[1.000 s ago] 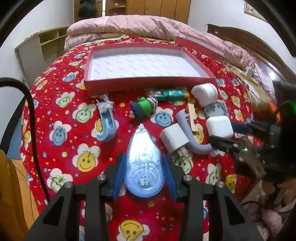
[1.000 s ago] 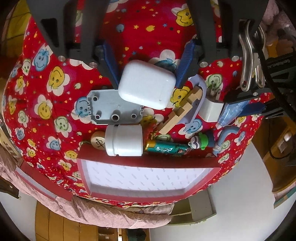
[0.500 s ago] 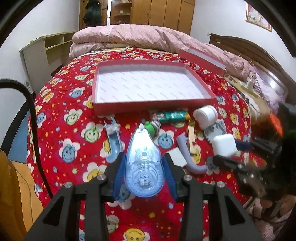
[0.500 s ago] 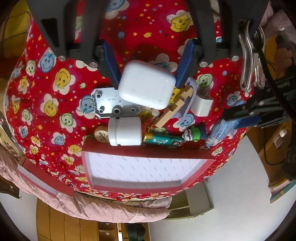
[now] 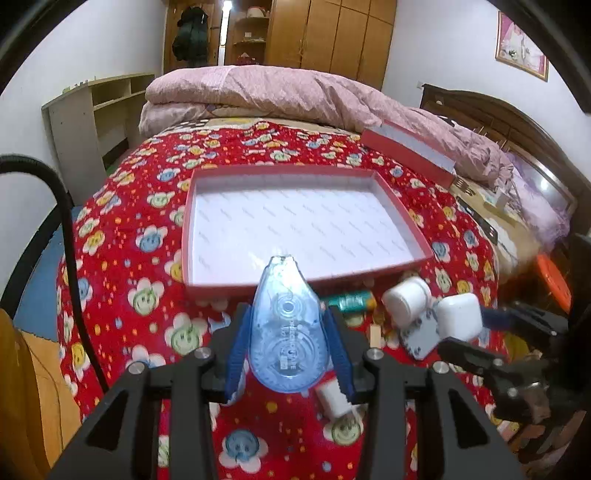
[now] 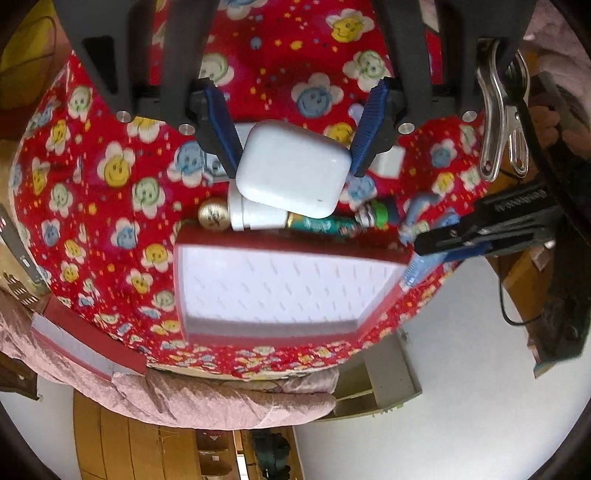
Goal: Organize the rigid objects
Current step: 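Carry both held items over the tray and open both tools to release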
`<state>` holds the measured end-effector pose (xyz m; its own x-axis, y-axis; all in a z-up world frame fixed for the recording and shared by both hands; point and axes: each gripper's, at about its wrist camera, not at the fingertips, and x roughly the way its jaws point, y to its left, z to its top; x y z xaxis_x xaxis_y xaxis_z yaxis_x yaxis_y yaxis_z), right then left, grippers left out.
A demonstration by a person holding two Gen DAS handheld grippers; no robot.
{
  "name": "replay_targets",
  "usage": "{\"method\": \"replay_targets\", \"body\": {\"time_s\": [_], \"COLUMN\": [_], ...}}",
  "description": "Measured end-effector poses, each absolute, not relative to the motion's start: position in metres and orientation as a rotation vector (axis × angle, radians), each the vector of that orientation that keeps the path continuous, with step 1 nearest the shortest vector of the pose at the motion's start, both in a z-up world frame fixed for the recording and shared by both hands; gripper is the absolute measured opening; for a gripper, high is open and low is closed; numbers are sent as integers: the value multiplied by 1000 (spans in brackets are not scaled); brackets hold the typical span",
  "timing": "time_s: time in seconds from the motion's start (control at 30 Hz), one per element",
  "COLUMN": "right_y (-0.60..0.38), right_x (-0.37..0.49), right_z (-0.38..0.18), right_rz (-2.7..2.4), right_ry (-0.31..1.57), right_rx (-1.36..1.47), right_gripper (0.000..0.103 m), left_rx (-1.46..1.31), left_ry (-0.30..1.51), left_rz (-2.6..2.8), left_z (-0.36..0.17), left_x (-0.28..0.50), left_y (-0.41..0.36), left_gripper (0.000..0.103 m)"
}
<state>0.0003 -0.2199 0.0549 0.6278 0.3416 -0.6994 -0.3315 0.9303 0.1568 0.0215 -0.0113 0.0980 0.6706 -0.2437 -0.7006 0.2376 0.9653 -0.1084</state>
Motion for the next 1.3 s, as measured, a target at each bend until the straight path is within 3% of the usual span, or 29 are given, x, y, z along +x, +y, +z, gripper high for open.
{"method": "replay_targets", "body": {"time_s": [0.47,1.3], "right_y": [-220,-216], "right_x": [74,199], "right_z": [86,37], "right_rz": [372,311], "right_ry": [788,952], "right_rx": [-20,-13], "right_gripper": [60,60], "left_rx": [-14,43], "left_ry": [815,907], "left_rz": [-252,-126], "left_z": [115,66], "left_x": [85,186], "left_y": [-22,-30], "left_gripper": [43,43]}}
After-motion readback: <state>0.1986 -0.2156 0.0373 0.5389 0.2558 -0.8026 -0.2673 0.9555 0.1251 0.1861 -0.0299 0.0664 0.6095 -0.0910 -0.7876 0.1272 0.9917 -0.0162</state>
